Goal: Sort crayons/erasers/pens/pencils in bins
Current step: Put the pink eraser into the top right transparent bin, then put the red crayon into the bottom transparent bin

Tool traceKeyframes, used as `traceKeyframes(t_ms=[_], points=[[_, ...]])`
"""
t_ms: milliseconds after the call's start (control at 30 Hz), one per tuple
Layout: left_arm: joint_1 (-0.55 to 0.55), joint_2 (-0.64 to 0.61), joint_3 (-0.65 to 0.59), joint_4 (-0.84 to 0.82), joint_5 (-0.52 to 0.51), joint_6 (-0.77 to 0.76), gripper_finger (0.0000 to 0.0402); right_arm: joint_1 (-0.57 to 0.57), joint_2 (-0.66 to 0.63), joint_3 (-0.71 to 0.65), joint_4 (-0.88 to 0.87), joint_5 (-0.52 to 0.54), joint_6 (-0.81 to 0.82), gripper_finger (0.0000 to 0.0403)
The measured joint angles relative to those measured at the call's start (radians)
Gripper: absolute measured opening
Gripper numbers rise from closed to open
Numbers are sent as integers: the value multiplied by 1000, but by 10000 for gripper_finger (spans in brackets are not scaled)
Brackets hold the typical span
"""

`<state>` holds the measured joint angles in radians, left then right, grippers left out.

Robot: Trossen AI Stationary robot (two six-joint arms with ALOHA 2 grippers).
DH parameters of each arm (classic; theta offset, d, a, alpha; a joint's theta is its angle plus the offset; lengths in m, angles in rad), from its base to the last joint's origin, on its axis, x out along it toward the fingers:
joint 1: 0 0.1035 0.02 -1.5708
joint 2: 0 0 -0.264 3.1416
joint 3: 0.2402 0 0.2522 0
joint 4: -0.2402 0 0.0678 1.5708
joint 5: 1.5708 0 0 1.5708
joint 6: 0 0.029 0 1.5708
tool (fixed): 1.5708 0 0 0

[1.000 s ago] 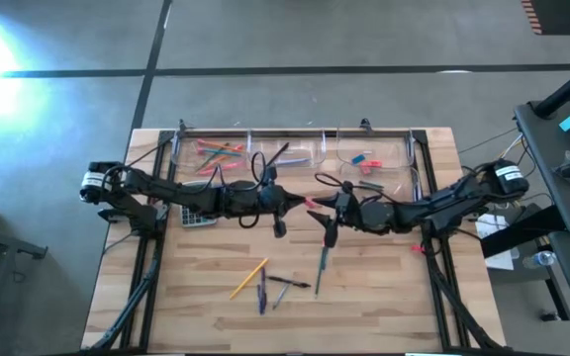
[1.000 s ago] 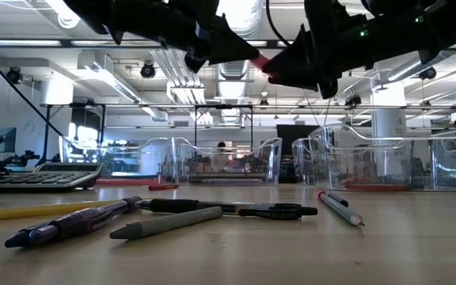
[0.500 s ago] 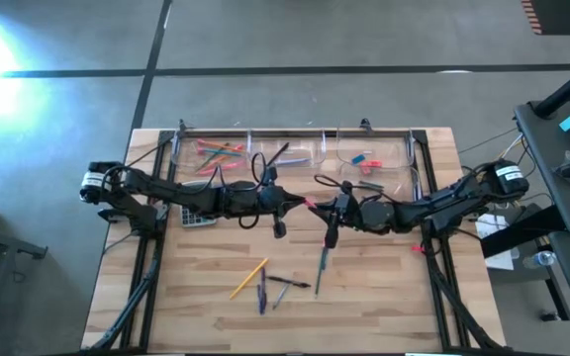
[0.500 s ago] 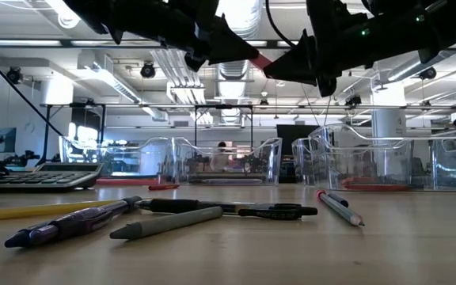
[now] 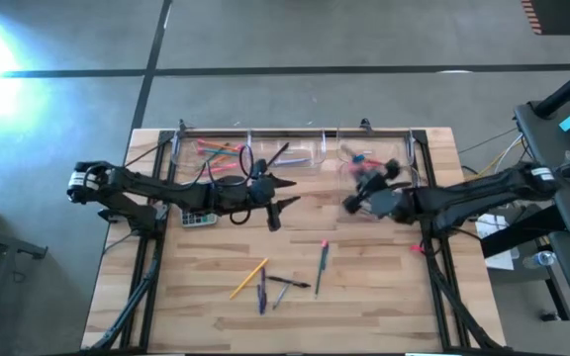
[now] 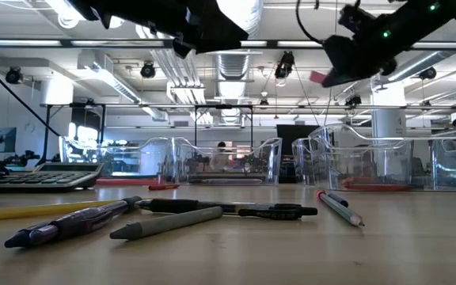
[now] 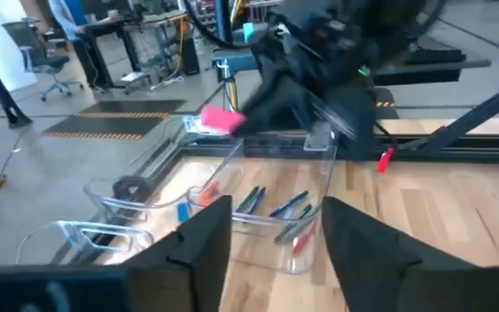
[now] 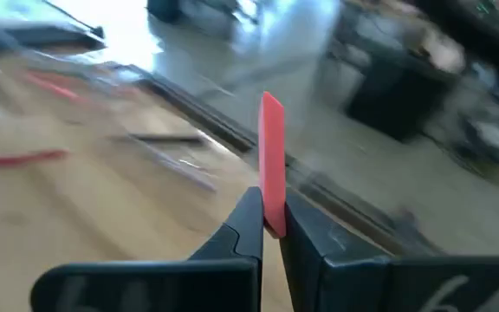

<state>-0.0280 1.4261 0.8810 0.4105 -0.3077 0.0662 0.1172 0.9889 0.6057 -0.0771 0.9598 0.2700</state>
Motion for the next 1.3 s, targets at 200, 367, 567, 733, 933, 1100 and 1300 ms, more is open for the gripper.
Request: traceKeyframes(t_ms=[200,367,567,733,933,1100,1300], points=[[0,7,1,22,0,-7,182,-196,-94,7,-239,-25,99,13],[0,11,-4,36,0,-8,182,-465,-72,26,-243,-387,81,13],[0,11,-4,24,0,-8,182,-663,-21,59,-280,-520,28,29],[0,11,-5,7,0,-7,183,-699,-1,72,-283,-516,18,59],[0,11,-6,-3,0,-7,183,-708,16,88,-285,-515,24,68],[0,11,-11,-4,0,-7,183,-707,13,90,-286,-515,22,79],[0,1,-18,-70,-12,-6,183,-707,7,90,-298,-515,25,132]])
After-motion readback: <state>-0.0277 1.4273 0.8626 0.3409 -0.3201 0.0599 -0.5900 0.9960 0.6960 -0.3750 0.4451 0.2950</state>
